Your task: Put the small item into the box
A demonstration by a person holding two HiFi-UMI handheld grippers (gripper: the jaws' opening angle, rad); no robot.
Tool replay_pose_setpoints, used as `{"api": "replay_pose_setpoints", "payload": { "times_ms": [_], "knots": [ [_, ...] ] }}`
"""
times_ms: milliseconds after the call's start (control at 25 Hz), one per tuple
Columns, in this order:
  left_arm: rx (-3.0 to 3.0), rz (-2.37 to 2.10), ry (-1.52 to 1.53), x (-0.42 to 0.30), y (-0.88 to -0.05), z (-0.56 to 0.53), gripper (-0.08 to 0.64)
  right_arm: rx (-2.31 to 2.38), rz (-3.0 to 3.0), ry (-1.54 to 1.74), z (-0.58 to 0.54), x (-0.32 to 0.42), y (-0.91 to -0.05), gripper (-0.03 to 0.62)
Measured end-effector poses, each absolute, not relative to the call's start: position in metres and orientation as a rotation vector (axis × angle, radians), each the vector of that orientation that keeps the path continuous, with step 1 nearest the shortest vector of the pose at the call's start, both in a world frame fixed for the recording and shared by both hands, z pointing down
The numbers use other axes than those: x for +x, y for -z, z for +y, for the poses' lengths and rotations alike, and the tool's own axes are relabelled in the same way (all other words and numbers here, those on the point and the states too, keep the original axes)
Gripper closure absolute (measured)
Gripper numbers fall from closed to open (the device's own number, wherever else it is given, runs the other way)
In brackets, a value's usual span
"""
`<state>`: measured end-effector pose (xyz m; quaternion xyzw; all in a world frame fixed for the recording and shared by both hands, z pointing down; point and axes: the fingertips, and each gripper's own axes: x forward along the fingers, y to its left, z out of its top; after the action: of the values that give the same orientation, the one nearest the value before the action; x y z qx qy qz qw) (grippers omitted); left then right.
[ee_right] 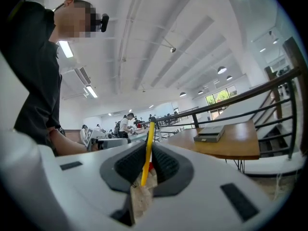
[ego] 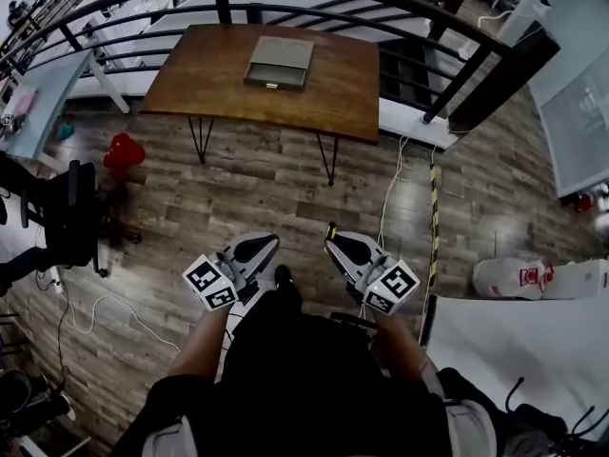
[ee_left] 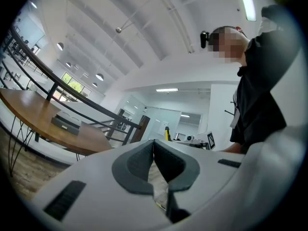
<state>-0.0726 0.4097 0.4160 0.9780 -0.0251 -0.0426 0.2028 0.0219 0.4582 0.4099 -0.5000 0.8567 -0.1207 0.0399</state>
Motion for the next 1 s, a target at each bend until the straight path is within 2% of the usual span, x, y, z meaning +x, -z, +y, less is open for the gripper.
{"api": "replay_pose_setpoints", "payload": {
  "times_ms": [480, 1000],
  "knots": [
    [2.72, -0.096, 0.21, -0.062, -0.405, 0.298, 0.545, -1.513, 2.694, 0.319, 0.335, 0.039, -0.388, 0.545],
    [2.681, -0.148, 0.213, -0.027, -0.417, 0.235, 0.545, -1.417, 2.733, 0.34, 0.266, 0.068, -0.384, 0.545]
  ]
}}
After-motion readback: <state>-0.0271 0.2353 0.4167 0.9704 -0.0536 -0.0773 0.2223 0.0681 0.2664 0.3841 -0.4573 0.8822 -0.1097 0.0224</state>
